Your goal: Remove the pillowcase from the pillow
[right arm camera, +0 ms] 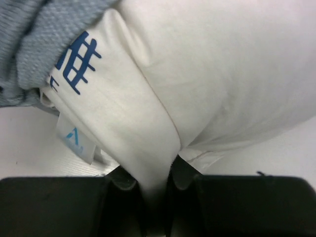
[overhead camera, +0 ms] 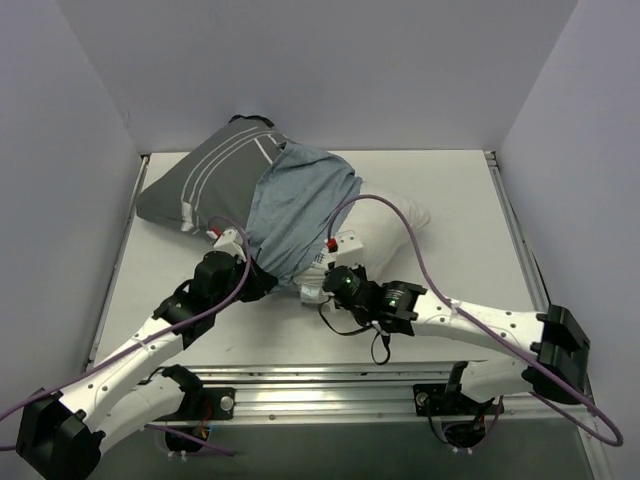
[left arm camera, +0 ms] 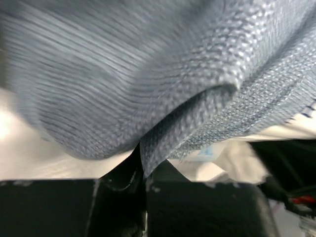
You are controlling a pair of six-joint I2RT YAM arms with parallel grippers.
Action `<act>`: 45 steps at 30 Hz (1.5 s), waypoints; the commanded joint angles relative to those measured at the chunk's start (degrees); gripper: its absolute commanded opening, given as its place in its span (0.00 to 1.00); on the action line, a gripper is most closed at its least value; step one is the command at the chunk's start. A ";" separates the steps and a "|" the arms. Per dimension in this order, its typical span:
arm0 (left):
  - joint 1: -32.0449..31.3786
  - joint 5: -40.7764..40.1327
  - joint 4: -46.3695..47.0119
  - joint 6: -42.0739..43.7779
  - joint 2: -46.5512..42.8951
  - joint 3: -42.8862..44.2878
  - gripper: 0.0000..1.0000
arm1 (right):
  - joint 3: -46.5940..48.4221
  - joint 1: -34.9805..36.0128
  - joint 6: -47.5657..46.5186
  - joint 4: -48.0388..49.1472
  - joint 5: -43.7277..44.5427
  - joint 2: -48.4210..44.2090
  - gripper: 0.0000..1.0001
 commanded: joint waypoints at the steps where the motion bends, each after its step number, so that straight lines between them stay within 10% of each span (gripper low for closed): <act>1: 0.69 -15.56 -6.79 4.23 -2.21 5.92 0.02 | 1.08 -3.92 1.22 0.33 4.96 -9.59 0.00; 12: 2.00 -50.33 -24.92 8.03 -1.34 18.24 0.02 | 11.43 -15.53 -5.19 -11.71 5.66 -27.08 0.00; 32: 13.16 -38.23 -24.06 0.55 -2.39 12.27 0.02 | 16.63 -15.71 -11.69 -15.84 7.08 -35.36 0.00; 41: 13.17 -31.10 -22.21 2.83 -2.48 11.30 0.22 | 13.65 -15.53 -21.89 -11.12 -55.56 -27.72 0.01; 45: 13.17 -27.75 -23.43 3.98 -5.37 11.91 0.61 | 14.08 -15.62 -23.21 -11.28 -59.55 -25.60 0.58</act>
